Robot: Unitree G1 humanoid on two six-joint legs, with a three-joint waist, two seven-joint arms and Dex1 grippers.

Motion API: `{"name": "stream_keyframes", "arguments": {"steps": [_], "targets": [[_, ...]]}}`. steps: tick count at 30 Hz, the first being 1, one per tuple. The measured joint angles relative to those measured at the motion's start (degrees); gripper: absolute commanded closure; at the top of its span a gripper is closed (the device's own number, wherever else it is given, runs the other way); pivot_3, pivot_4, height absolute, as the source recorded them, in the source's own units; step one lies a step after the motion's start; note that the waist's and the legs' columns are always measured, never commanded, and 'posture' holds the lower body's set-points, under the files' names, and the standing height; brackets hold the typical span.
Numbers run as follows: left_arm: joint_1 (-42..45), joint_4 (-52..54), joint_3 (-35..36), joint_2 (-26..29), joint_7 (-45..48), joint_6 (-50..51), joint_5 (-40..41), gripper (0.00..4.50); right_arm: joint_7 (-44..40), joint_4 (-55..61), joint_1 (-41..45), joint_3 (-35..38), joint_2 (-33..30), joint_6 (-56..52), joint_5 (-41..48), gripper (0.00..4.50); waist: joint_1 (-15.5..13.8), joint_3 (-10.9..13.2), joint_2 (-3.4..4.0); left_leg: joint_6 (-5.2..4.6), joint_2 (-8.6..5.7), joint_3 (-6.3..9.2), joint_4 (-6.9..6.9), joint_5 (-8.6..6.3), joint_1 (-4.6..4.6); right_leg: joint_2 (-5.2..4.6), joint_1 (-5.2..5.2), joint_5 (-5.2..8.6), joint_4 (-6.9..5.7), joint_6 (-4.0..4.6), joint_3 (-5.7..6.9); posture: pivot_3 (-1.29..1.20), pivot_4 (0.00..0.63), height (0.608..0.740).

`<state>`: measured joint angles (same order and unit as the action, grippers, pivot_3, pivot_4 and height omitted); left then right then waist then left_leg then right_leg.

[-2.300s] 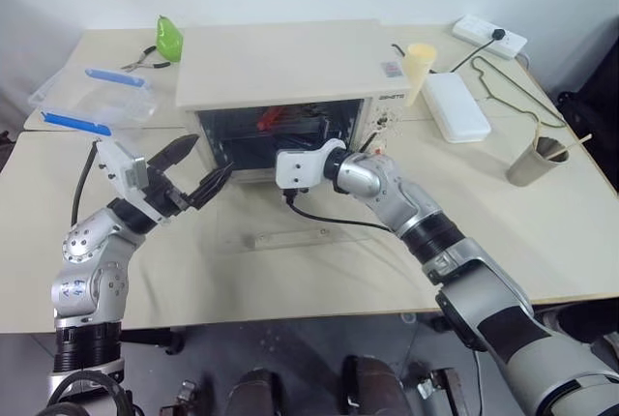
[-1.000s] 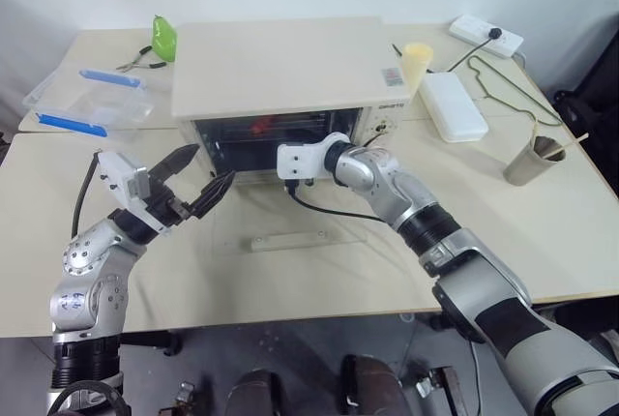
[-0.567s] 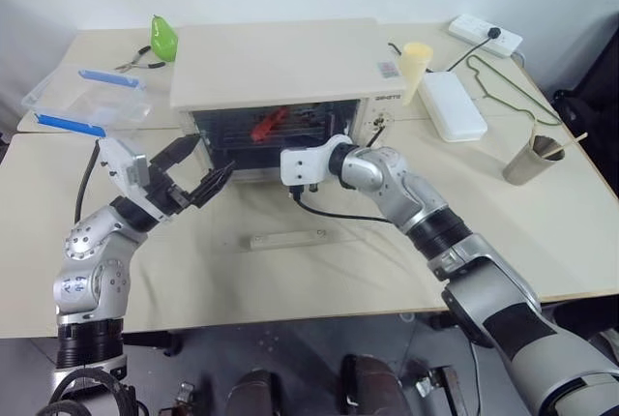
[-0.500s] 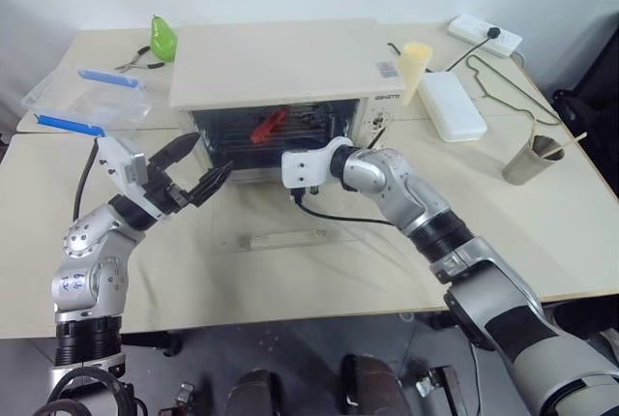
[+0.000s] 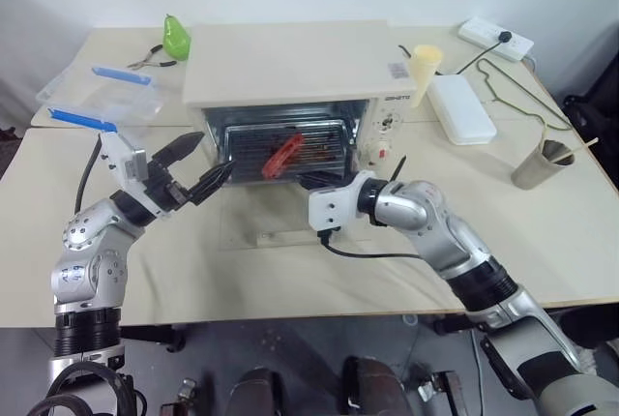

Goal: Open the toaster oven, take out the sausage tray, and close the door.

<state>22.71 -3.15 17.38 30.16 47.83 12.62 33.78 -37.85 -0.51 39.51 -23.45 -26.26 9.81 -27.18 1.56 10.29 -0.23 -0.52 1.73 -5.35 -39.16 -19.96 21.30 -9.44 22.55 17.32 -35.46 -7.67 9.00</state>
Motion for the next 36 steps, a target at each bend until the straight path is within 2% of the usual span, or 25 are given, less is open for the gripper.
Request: {"name": "stream_keyframes", "arguments": {"steps": [6, 13, 20, 27, 36], "targets": [[1.68, -3.28, -0.50, 1.80, 2.28, 1.15, -0.04, 0.00, -2.16, 5.67, -4.61, 2.55, -5.17, 1.63, 3.25, 4.47, -1.40, 0.02, -0.04, -0.01, -0.04, -0.02, 0.00, -0.01, 0.07, 0.00, -0.04, 0.00, 0.10, 0.00, 0.06, 0.00, 0.150, 0.740], [2.14, -4.40, -0.58, 2.34, 3.69, 2.33, -0.11, 0.00, -2.57, 9.42, -8.55, 3.71, -7.54, 3.96, 4.10, 4.47, -1.53, 0.03, -0.06, -0.02, -0.08, -0.12, -0.01, -0.01, 0.20, 0.00, -0.06, 0.00, 0.18, -0.01, 0.16, 0.00, 0.150, 0.740], [-0.84, -1.22, 0.00, 5.45, 6.06, 7.39, 2.02, 0.00, -2.30, 8.97, -8.84, 3.71, -7.17, 5.18, 3.83, 4.47, -1.34, 0.03, -0.06, -0.04, -0.04, -0.09, -0.08, 0.01, 0.18, 0.01, -0.06, 0.00, 0.26, -0.01, 0.10, 0.00, 0.150, 0.740], [-0.39, 0.35, -0.44, 4.24, 5.49, 8.46, 2.24, 0.00, -1.85, 4.59, -4.50, 3.45, -5.46, 6.06, 2.97, 4.47, -1.16, 0.03, -0.06, -0.03, -0.03, -0.09, -0.08, 0.02, 0.16, 0.02, -0.05, 0.00, 0.24, 0.00, 0.08, 0.00, 0.150, 0.740], [-1.15, 4.31, -0.43, 4.25, 6.88, 11.99, 5.56, 0.00, -1.84, 3.33, -4.40, 3.45, -4.88, 6.58, 2.77, 4.47, -1.15, 0.03, -0.06, -0.03, -0.02, -0.07, -0.08, 0.03, 0.16, 0.02, -0.05, 0.00, 0.24, -0.01, 0.06, 0.00, 0.150, 0.740]]}}
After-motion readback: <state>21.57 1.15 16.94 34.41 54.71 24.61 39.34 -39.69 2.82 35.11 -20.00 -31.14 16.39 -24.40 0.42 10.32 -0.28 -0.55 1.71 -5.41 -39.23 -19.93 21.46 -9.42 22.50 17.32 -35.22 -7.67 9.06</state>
